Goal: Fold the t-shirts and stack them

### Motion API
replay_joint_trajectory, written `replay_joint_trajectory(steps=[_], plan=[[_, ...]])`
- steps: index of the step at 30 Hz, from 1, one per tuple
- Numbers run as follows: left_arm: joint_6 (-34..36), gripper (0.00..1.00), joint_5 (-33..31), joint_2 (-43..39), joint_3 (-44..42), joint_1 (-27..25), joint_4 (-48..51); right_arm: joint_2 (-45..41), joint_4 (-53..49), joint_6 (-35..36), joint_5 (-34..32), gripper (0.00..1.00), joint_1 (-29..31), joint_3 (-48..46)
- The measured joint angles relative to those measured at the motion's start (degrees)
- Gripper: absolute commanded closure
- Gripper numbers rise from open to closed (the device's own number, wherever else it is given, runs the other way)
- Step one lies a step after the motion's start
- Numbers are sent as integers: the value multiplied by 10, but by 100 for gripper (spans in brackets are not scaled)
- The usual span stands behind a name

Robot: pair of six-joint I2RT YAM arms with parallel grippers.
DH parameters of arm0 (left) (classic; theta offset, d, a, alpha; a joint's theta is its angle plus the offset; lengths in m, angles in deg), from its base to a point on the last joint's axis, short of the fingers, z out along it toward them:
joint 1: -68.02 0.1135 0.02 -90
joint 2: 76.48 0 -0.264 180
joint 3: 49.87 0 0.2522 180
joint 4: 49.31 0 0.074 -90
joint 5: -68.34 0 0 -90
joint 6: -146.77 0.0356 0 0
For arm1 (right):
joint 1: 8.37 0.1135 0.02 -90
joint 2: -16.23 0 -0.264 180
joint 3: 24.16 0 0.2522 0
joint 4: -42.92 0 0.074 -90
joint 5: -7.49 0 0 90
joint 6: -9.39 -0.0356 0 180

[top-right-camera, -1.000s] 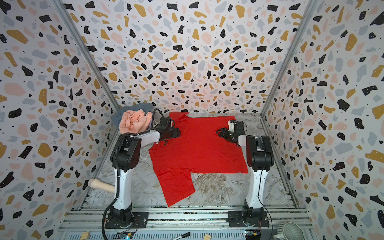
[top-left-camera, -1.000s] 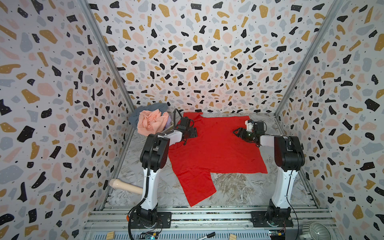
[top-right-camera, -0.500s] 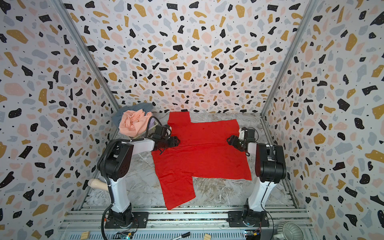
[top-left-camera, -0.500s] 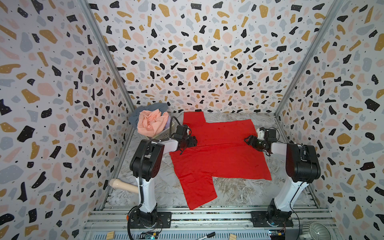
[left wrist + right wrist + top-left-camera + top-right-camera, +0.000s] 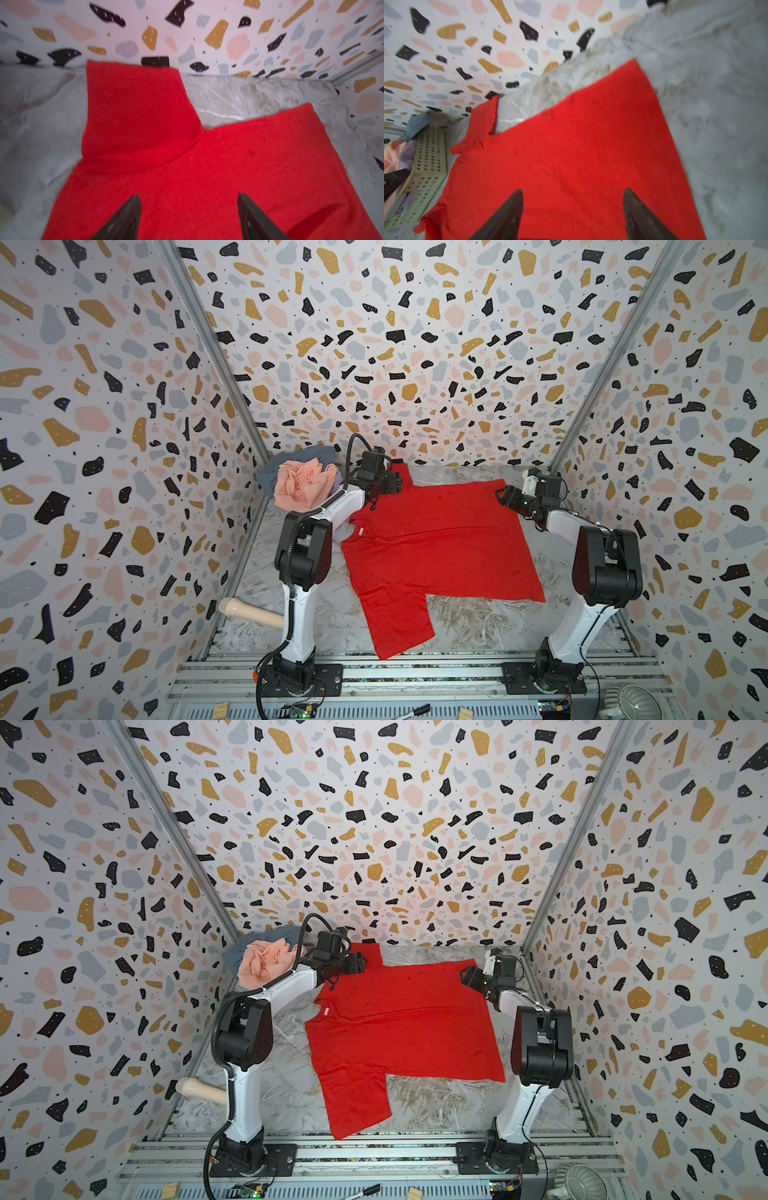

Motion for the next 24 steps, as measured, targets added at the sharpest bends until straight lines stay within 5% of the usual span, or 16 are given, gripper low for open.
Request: replay_joint_trajectory(steps=[10, 24], plan=[[8, 26, -35, 165, 162, 29, 54, 139, 10, 38, -13, 25, 24, 129], [-28, 27, 11, 89, -32, 35, -20, 198, -125, 80, -63, 27, 65, 183]])
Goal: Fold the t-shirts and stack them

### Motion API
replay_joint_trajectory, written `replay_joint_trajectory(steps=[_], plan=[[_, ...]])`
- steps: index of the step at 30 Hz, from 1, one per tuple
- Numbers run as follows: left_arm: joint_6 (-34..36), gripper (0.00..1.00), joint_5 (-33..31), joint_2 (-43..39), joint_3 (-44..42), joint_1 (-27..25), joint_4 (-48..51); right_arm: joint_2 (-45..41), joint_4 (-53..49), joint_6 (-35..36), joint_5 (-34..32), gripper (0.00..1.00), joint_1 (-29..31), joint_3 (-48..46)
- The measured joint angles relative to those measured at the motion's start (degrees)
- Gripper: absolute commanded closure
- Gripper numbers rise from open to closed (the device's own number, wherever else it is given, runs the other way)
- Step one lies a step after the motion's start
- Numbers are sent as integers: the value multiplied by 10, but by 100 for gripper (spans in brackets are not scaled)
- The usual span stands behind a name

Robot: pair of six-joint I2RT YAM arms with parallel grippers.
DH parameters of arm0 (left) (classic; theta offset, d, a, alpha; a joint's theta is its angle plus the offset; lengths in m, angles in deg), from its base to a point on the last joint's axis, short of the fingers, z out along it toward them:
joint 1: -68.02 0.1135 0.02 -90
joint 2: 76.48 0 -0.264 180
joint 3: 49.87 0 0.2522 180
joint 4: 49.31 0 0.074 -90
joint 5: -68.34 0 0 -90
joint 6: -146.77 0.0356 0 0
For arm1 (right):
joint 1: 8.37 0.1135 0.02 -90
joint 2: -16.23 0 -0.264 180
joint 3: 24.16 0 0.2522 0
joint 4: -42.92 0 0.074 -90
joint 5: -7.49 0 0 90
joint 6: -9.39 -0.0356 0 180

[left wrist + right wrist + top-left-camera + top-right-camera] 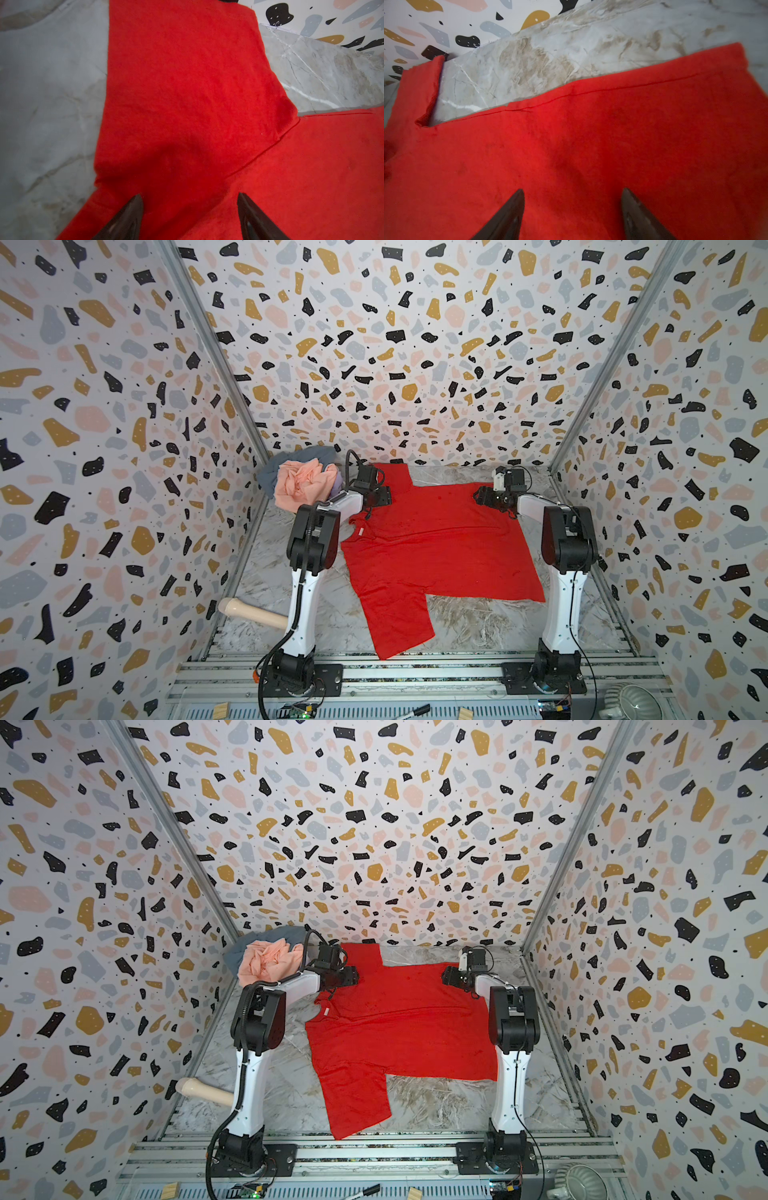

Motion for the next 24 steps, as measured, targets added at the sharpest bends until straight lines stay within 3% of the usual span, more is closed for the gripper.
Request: replay_joint_trajectory(steps=[13, 19, 23, 24], plan=[[3, 27, -11, -115, -171, -1, -17, -139, -47, 14, -74, 27, -14, -172], [20, 26, -25, -131, -158, -2, 20, -177, -64, 29, -75, 24, -31, -201], [38, 26, -52, -114, -64, -2, 54, -213, -43, 35, -72, 20, -41, -205], [44, 26, -59, -101, -26, -1, 61, -219, -33, 34, -71, 16, -45, -202]])
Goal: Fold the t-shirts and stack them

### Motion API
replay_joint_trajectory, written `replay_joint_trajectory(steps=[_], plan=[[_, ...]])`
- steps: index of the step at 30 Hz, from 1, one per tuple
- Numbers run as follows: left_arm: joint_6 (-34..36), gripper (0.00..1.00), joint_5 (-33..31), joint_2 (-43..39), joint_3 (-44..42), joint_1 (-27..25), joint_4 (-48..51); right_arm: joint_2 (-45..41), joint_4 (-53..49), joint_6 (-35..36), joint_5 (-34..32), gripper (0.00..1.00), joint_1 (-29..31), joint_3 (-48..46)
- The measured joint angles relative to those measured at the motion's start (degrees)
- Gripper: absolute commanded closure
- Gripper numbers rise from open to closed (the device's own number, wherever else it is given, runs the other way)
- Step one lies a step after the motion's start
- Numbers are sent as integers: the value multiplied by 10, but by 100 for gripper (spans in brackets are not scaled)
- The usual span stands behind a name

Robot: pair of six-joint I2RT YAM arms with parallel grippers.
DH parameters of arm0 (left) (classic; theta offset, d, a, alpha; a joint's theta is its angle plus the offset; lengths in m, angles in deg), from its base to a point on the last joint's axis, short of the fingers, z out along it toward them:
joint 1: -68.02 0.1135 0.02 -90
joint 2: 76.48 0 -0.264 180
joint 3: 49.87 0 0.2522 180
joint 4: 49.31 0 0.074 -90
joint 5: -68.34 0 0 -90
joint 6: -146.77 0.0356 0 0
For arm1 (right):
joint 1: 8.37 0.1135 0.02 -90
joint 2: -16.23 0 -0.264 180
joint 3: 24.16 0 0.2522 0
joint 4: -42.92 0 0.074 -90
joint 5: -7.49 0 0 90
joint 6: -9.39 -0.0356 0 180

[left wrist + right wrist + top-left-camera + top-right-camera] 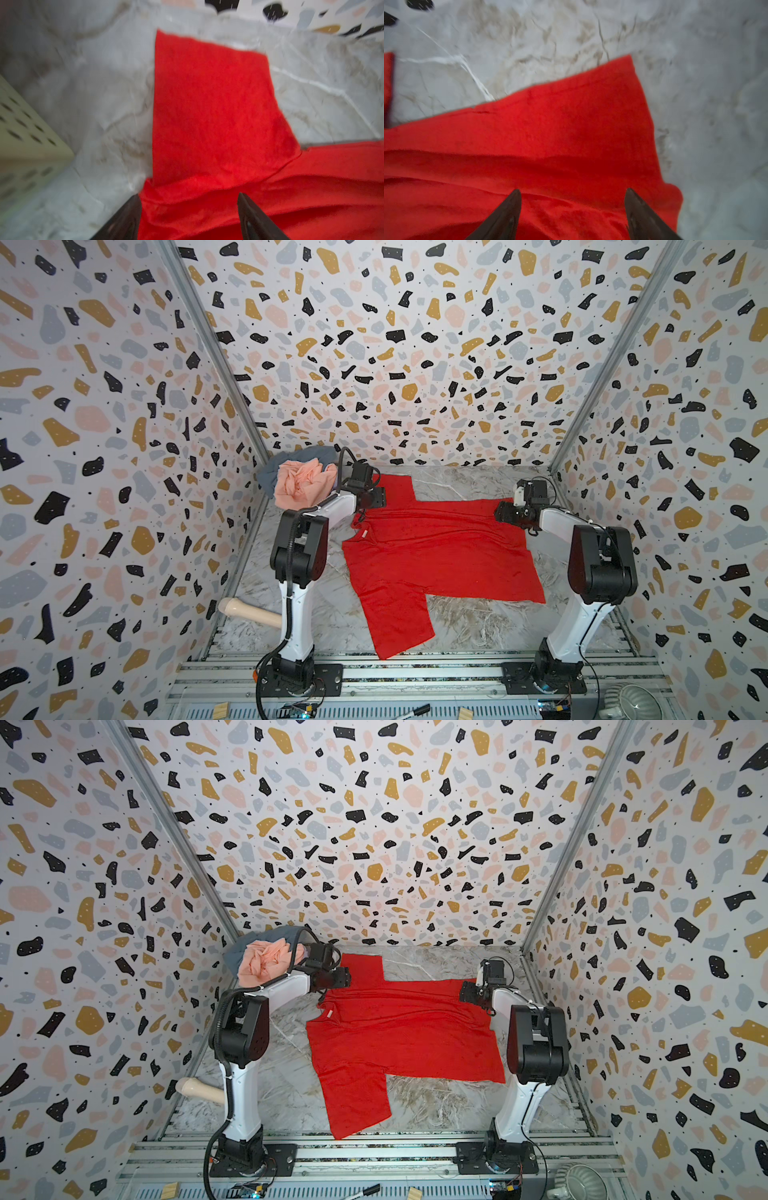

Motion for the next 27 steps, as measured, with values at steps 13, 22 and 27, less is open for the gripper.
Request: replay_joint_trajectory(steps=[13, 22, 27], plan=[[16, 29, -26, 200, 242, 6, 42, 63, 72, -13, 31, 12, -43, 73], [-4, 34, -47, 237, 269, 7, 44, 137, 58, 10, 23, 13, -42, 115], [-25, 58, -12, 247, 278, 6, 27, 177, 42, 24, 24, 16, -38, 146]])
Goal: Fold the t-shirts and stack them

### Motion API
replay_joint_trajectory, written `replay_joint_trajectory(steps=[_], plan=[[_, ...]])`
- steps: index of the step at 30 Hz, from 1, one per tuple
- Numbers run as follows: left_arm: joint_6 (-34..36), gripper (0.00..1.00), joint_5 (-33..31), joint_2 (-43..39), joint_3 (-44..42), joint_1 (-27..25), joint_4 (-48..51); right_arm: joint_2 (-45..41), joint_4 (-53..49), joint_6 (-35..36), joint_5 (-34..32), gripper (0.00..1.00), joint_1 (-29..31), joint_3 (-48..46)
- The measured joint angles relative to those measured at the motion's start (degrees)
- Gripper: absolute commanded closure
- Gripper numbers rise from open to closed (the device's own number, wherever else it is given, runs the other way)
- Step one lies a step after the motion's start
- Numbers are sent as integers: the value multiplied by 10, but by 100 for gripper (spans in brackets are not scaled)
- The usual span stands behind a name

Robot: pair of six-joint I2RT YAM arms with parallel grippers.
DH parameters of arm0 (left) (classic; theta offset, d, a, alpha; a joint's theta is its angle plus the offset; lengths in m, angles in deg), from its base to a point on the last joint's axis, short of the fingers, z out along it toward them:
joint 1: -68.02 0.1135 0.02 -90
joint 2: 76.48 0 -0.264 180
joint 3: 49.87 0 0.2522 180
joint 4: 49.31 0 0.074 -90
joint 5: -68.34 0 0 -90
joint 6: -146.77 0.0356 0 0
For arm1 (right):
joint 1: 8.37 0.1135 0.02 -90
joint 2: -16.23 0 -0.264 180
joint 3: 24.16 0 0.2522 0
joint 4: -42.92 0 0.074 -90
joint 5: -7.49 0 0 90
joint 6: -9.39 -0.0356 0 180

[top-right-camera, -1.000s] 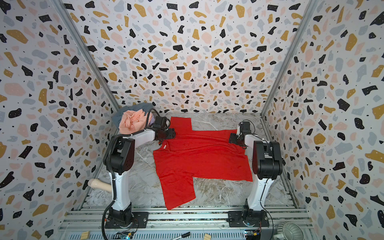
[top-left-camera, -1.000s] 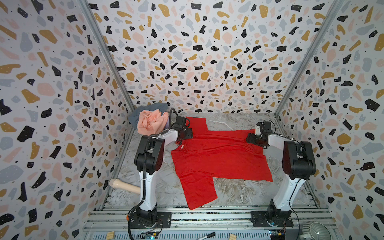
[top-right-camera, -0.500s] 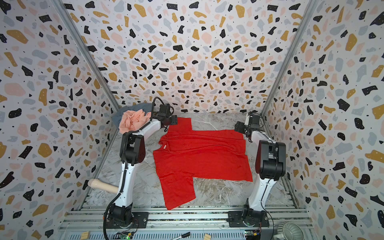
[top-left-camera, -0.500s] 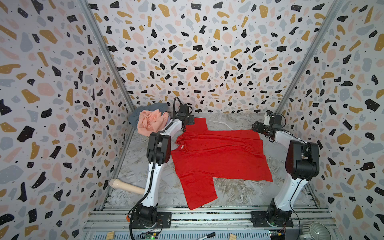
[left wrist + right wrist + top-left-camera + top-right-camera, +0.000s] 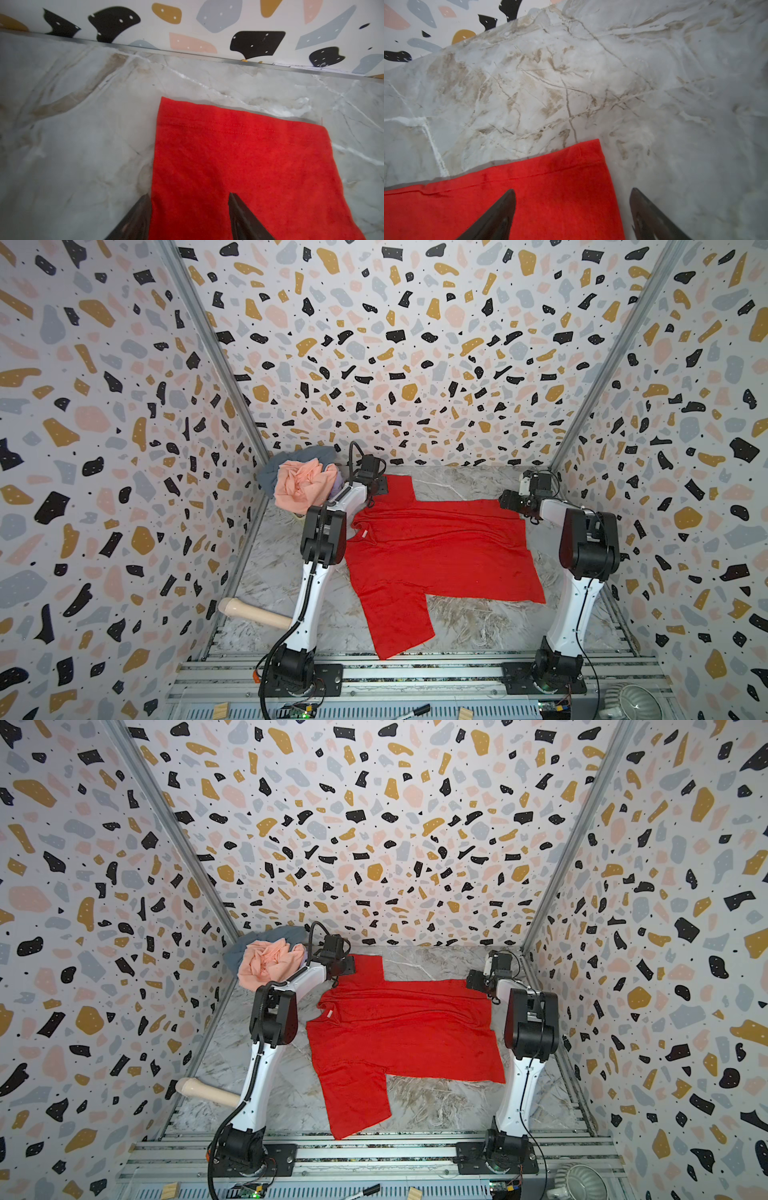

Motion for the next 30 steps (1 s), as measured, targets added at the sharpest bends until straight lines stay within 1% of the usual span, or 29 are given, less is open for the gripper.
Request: replay_joint_trajectory(steps=[2, 3, 6, 8, 9, 11, 14, 17, 22, 26, 30], plan=[[-8, 73, 16, 3, 0, 0, -11, 5, -2, 7, -8, 18, 3, 5], [-12, 78, 21, 5, 0, 0, -14, 7, -6, 10, -13, 19, 6, 9], [-20, 84, 32, 7, 0, 0, -22, 17, -18, 17, -30, 24, 15, 26], [-22, 91, 35, 8, 0, 0, -23, 28, -26, 20, -47, 30, 19, 43], [-23, 93, 34, 9, 0, 0, -24, 35, -29, 21, -53, 35, 21, 54], [-24, 94, 34, 9, 0, 0, -24, 48, -32, 24, -63, 51, 24, 72], [-24, 96, 34, 9, 0, -1, -25, 69, -57, 21, -86, 68, 25, 110], [-24, 98, 34, 9, 0, 0, -26, 84, -76, 20, -106, 80, 29, 137], [-24, 100, 34, 9, 0, 0, -26, 86, -82, 17, -116, 100, 33, 143], [-24, 100, 37, 9, 0, 0, -26, 82, -71, 14, -113, 100, 34, 132], [-24, 100, 48, 9, 0, 1, -28, 46, -57, 13, -100, 100, 34, 82]])
